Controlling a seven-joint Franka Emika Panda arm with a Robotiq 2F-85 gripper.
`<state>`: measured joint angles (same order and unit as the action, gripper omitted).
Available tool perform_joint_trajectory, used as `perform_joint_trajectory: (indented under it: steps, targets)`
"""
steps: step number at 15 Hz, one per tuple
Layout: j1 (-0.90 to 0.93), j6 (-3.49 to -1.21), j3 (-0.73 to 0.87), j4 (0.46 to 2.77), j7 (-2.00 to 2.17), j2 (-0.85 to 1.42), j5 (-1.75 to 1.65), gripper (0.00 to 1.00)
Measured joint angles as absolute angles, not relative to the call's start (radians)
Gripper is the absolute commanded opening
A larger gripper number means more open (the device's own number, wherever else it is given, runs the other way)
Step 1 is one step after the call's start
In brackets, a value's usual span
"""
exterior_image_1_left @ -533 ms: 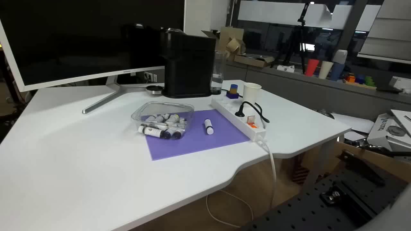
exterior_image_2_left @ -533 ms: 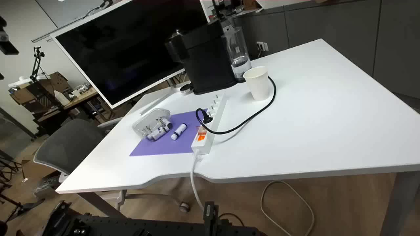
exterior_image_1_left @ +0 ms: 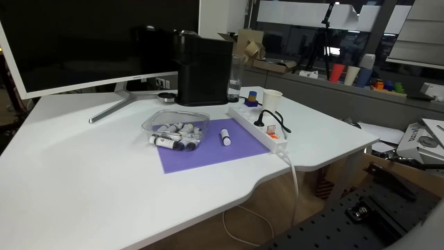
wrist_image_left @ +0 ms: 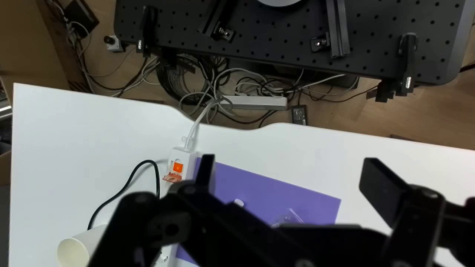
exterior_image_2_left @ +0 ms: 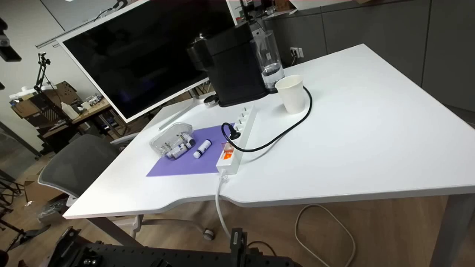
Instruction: Open the lid of the container
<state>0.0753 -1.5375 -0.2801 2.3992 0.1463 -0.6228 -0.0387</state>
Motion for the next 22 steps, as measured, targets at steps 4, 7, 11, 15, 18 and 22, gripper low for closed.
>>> perform_joint_trajectory:
  steps: [4,7,11,15,18,22]
  targets:
    - [0.08,-1.545,-0.278,2.4,0.149,-0.621,-0.044,1.0]
    - [0.081,-1.644,-0.283,2.408,0.168,-0.62,-0.133,1.0]
    - [0.072,-1.877,-0.291,2.447,0.192,-0.588,-0.34,1.0]
    - [0.042,-2.155,-0.297,2.507,0.268,-0.508,-0.526,1.0]
    - [0.019,-2.292,-0.297,2.53,0.303,-0.422,-0.592,1.0]
    - [0.012,-2.356,-0.293,2.531,0.311,-0.322,-0.623,1.0]
